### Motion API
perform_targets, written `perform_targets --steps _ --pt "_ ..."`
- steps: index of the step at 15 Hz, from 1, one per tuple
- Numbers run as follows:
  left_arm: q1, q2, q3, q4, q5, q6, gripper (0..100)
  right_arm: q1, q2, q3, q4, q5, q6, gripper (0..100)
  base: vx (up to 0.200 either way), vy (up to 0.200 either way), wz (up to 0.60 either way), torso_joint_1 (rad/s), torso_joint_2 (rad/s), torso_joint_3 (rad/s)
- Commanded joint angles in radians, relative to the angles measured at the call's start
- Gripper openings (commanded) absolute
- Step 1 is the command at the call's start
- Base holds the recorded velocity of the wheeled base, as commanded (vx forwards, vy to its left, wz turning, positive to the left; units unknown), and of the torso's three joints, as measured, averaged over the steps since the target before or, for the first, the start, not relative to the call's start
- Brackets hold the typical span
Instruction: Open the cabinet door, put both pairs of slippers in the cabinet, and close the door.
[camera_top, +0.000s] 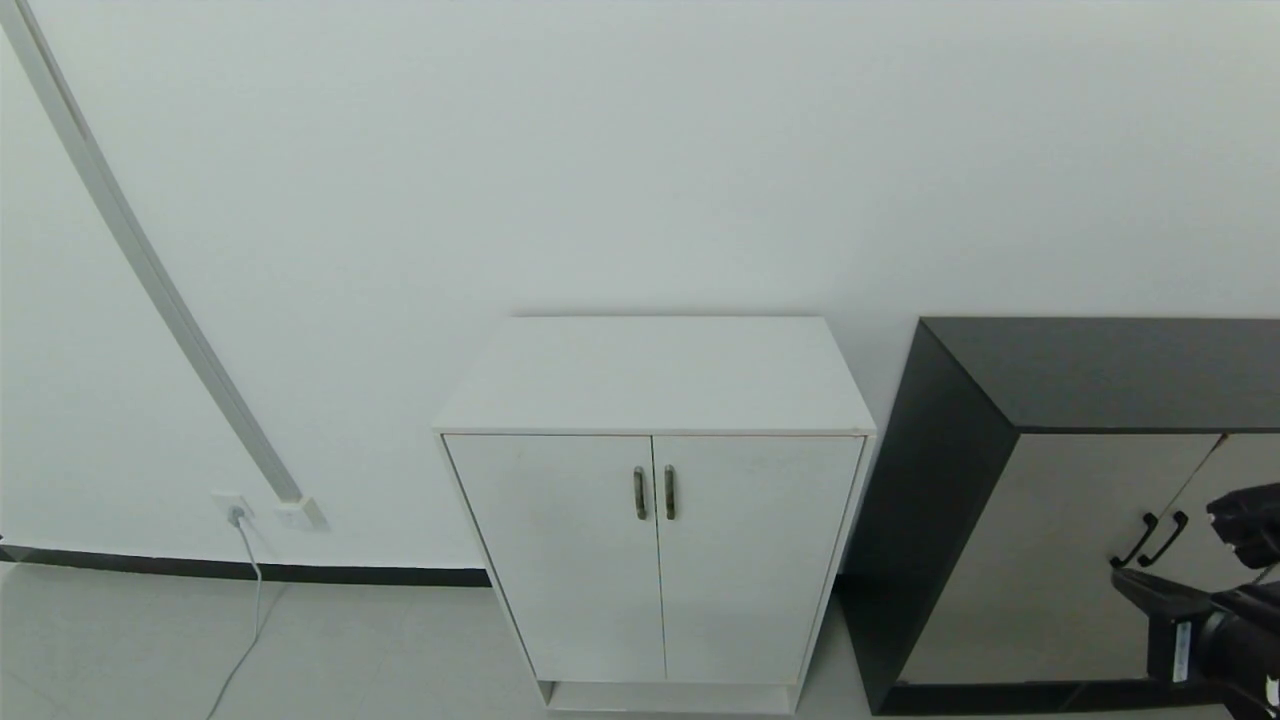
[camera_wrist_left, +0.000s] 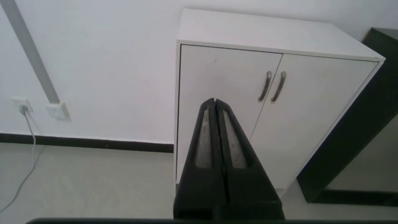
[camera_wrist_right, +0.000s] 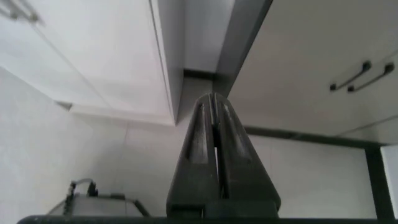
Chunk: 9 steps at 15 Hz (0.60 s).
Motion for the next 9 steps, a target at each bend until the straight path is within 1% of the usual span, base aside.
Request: perform_targets --steps 1,2,3,5,7,9 --pt "0.000 0.000 0.000 -0.001 0.000 0.000 0 0.010 -0.080 0.080 0.001 0.002 -0.001 0 0.000 0.000 0.00 0.000 0.00 0.000" --pt "0.000 0.000 0.000 -0.001 0.000 0.001 0 0.010 -0.127 0.082 0.035 0.001 0.001 0 0.000 0.000 0.00 0.000 0.00 0.000" --pt "0.000 0.002 0.000 0.001 0.000 0.001 0 0.010 -0.186 0.082 0.096 0.002 -0.001 0 0.000 0.000 0.00 0.000 0.00 0.000" --pt "0.000 0.000 0.000 -0.001 0.000 0.001 0 0.020 -0.333 0.082 0.251 0.011 -0.027 0 0.000 0.000 0.00 0.000 0.00 0.000" --pt "0.000 0.000 0.000 0.001 -0.002 0.003 0 0.025 -0.496 0.082 0.417 0.074 -0.039 0 0.000 0.000 0.00 0.000 0.00 0.000" --pt "0.000 0.000 0.000 0.001 -0.002 0.003 0 0.025 -0.646 0.082 0.590 0.116 -0.041 0 0.000 0.000 0.00 0.000 0.00 0.000"
